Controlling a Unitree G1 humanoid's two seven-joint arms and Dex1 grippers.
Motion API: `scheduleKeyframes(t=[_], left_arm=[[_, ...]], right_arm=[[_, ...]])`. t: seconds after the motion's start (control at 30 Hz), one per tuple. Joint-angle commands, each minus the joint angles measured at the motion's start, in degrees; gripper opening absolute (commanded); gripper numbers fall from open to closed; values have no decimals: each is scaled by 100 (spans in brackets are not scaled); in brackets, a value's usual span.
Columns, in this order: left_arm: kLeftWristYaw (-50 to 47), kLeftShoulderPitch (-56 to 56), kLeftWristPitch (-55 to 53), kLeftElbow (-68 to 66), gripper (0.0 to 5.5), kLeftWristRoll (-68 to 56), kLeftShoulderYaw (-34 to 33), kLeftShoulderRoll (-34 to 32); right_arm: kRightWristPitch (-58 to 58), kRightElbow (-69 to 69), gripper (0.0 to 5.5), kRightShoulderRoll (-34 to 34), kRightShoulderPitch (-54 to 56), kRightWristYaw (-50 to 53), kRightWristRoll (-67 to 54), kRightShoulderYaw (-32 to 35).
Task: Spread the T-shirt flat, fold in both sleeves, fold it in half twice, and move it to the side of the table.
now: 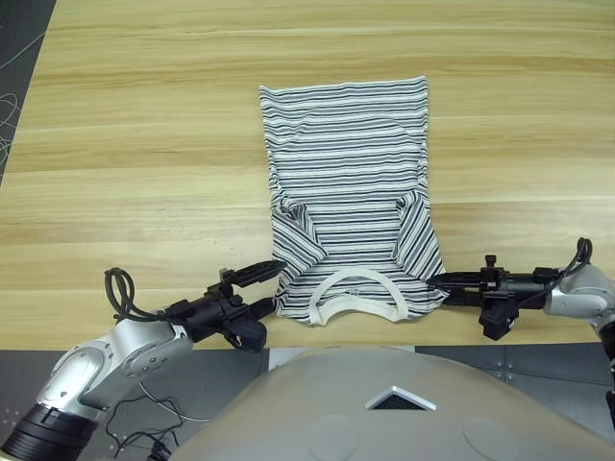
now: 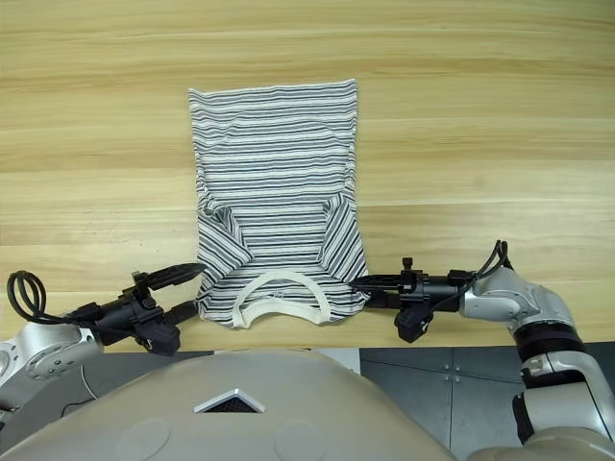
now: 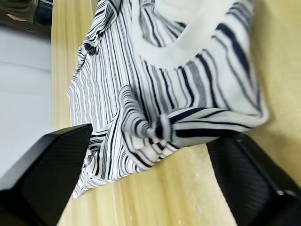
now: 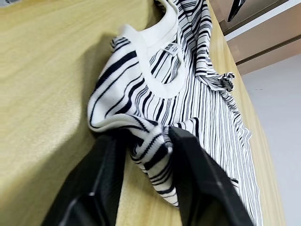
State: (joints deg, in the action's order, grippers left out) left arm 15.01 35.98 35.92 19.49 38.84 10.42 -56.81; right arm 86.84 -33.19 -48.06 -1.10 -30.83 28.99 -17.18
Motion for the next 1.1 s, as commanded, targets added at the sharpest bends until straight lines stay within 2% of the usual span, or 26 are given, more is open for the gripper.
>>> scheduleKeyframes(t=[0.03, 0.13, 0.3, 0.4, 0.53, 0.57, 0.67, 0.73, 0.83, 0.93, 1.1], left_arm=[[911, 411, -289, -440, 361, 481, 455, -280], [895, 443, -316, -413, 296, 484, 443, -296], [898, 442, -352, -412, 191, 487, 402, -299], [910, 460, -406, -396, 100, 448, 395, -311], [1072, 582, -512, -327, 11, -62, 299, -353], [1098, 599, -531, -308, 11, -188, 265, -358], [1259, 588, -582, -300, 11, -669, 140, -405], [1408, 661, -716, -204, 11, -1144, 47, -387], [1685, 774, -980, -65, 11, -1799, -114, -438], [2311, 1203, -1489, 318, 11, -3036, -483, -688], [3214, 1982, -2000, 1024, 11, -4428, -1090, -894]], right_arm=[[-184, 41, 74, -175, 31, 42, 204, -89], [-207, 24, 11, -192, 59, 114, 237, -131], [-267, 49, 10, -221, 48, 244, 248, -202], [-319, 49, 10, -231, 69, 289, 219, -300], [-902, 254, 10, -354, -6, 66, -893, -877], [-1202, 410, 10, -434, -58, -120, -1349, -1077], [-3480, 1896, 10, -1091, -631, -1736, -3942, -1751], [-4699, 2777, 10, -1529, -877, -2571, -5078, -1859], [-5972, 3444, 10, -1908, -1005, -3347, -6032, -1665], [-7277, 3870, 10, -2215, -1039, -4005, -6889, -1292], [-8311, 4134, 10, -2068, -1140, -4390, -7435, -481]])
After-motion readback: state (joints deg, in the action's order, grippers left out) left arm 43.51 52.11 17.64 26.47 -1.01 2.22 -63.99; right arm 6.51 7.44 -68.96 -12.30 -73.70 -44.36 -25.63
